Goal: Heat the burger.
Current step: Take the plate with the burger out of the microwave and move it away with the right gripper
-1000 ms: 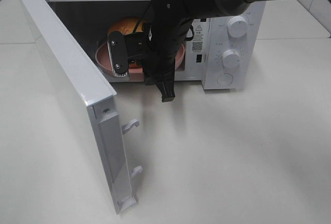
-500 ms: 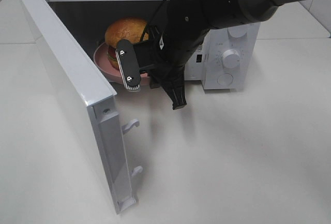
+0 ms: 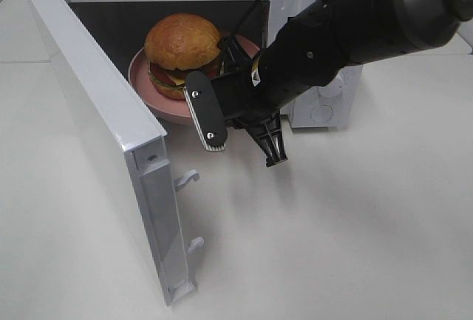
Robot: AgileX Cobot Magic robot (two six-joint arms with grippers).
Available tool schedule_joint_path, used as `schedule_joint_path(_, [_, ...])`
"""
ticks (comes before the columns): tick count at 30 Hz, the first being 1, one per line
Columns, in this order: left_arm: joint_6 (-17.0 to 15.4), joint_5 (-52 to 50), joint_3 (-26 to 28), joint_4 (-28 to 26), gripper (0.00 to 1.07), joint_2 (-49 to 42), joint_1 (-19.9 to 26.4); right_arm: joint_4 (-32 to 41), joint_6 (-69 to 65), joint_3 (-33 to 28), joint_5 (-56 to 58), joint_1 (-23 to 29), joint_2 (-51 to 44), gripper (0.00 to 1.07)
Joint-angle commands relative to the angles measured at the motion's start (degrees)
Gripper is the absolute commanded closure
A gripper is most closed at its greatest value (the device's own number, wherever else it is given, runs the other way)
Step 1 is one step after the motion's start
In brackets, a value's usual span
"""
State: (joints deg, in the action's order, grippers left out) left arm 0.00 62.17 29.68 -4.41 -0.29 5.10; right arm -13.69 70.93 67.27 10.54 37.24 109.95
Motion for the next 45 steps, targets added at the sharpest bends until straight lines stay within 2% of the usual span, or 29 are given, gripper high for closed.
schedule_joint_path(1, [0.0, -0.9, -0.1, 0.1, 0.06, -0.2, 0.2, -0.1, 1.4, -2.3, -3.8, -1.9, -3.4, 1.07])
schedule_joint_path(7, [0.0, -0.9, -0.1, 0.1, 0.06, -0.2, 0.2, 0.5, 5.2, -7.3, -7.5, -3.3, -7.2, 1.07])
schedule_joint_path(26, [0.0, -0.9, -0.1, 0.1, 0.06, -0.2, 0.2, 0.3, 4.3, -18.8, -10.1, -3.2, -14.6, 1.07])
schedule_joint_path(45, [0.0, -0.9, -0.1, 0.1, 0.06, -0.2, 0.2, 0.4, -0.3, -31.7, -9.1, -3.2, -29.7, 1.07])
